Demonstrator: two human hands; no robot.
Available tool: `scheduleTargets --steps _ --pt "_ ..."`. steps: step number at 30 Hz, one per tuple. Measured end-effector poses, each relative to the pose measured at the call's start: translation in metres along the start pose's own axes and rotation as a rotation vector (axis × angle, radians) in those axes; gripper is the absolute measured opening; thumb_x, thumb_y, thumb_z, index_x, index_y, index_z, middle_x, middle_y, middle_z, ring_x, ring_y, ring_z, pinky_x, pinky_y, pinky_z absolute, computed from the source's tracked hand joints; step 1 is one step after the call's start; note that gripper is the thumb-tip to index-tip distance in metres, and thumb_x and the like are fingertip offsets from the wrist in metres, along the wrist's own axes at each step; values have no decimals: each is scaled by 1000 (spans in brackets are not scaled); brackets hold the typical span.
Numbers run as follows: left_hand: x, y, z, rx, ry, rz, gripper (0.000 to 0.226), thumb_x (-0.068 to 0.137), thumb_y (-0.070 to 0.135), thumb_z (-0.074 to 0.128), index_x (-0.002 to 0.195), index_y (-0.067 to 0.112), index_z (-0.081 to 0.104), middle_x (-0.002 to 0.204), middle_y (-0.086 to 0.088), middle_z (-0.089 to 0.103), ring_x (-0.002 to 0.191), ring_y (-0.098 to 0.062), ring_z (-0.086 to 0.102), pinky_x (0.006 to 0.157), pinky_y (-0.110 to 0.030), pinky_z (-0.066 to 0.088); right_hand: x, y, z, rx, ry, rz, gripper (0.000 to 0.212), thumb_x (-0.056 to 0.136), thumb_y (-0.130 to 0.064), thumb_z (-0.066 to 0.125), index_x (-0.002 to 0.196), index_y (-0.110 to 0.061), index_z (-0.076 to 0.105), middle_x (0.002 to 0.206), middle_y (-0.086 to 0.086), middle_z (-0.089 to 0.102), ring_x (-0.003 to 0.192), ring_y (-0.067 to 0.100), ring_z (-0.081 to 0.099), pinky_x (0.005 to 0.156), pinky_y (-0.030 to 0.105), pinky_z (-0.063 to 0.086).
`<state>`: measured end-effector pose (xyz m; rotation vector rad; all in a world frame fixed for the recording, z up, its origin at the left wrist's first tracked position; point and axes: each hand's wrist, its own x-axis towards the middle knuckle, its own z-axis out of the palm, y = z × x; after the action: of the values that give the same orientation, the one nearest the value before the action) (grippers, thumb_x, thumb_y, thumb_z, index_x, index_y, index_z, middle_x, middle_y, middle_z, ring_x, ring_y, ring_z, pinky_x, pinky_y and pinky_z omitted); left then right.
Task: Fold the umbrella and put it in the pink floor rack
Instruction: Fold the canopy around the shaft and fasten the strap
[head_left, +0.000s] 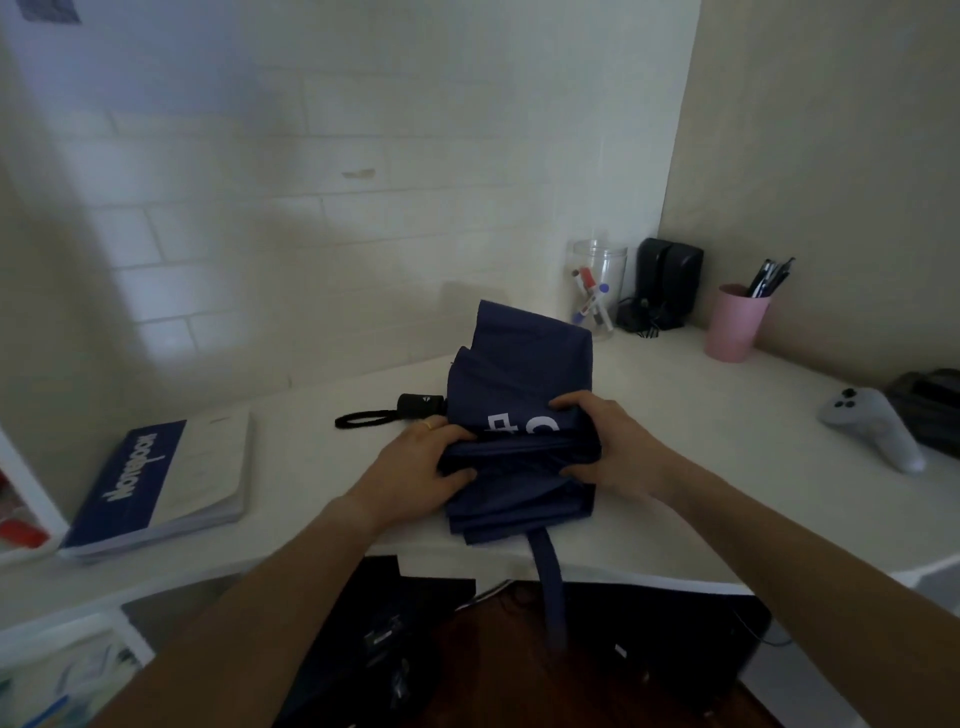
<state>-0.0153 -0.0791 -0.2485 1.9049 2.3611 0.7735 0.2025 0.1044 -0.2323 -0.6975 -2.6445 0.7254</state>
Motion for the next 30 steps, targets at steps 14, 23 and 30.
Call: scheduleTargets --steps 14,23,30 --pt "-35 1 0 168 405 289 30 94 40 60 108 22 78 106 2 68 94 -10 58 83 -24 49 -20 -17 3 -54 330 -203 19 82 -20 78 100 -26 72 98 -11 71 91 9 64 83 25 51" --pt "-60 9 2 148 166 202 58 91 74 43 115 31 74 108 15 66 98 -2 59 88 -24 50 -37 -8 3 -33 316 -283 13 79 -17 83 87 -24 76 96 -9 68 87 7 66 80 26 54" --pt "-46 46 -7 -775 174 -464 42 89 66 57 118 36 59 100 5 74 94 -9 70 79 -26 54 -49 -16 1 179 244 -172 15 75 -18 86 84 -27 78 89 -13 73 89 8 69 85 24 53"
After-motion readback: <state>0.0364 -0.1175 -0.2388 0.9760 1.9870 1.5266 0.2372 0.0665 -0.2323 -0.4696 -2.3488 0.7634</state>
